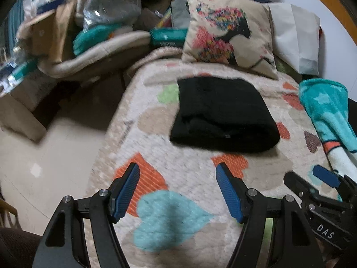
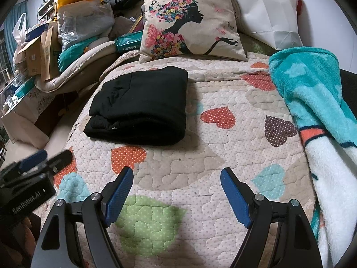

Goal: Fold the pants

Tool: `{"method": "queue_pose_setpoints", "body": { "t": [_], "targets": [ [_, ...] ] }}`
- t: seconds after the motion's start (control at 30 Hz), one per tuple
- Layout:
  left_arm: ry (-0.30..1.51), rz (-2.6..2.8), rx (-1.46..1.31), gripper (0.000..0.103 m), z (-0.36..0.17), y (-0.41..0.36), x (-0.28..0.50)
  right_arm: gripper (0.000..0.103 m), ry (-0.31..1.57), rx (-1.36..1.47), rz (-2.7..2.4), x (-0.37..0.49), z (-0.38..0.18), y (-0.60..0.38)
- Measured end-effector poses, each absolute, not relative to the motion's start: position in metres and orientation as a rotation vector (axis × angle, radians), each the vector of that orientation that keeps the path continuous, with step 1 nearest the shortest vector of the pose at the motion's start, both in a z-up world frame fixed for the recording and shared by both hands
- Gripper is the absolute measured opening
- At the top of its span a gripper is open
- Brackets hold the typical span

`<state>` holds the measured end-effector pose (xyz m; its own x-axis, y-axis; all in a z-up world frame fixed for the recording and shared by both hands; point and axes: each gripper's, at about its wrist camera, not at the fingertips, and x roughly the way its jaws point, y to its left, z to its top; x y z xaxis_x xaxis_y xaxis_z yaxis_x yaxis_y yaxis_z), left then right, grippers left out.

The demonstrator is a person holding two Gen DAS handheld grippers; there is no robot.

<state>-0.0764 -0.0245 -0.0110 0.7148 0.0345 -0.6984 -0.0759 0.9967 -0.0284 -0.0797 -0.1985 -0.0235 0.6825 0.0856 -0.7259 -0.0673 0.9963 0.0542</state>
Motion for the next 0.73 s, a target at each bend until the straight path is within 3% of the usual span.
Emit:
{"method": "queue_pose_setpoints", "body": {
  "t": [0.03,0.13,0.23,0.33,0.73],
  "targets": [
    [0.745,0.067,-0.054,0.073,-0.006,-0.024,-0.078,0.085,0.814,0.024,0.086,-0.079,-0.023,-0.198],
    [0.643,0.091,-0.042,0.093,0.013,-0.020,-0.085,0.085,0.804,0.021,0.089,-0.081,-0.022,-0.197],
    [0.565,0.102,-0.022,0.103,0.029,-0.020,-0.092,0.085,0.793,0.016,0.094,-0.082,-0.020,-0.195],
    [0.555,0.140,-0.009,0.103,0.028,-0.020,-0.091,0.085,0.787,0.008,0.102,-0.082,-0.019,-0.192],
    [0.869,0.081,-0.083,0.103,-0.017,-0.022,-0.069,0.086,0.830,0.002,0.112,-0.077,-0.028,-0.188]
  ]
}}
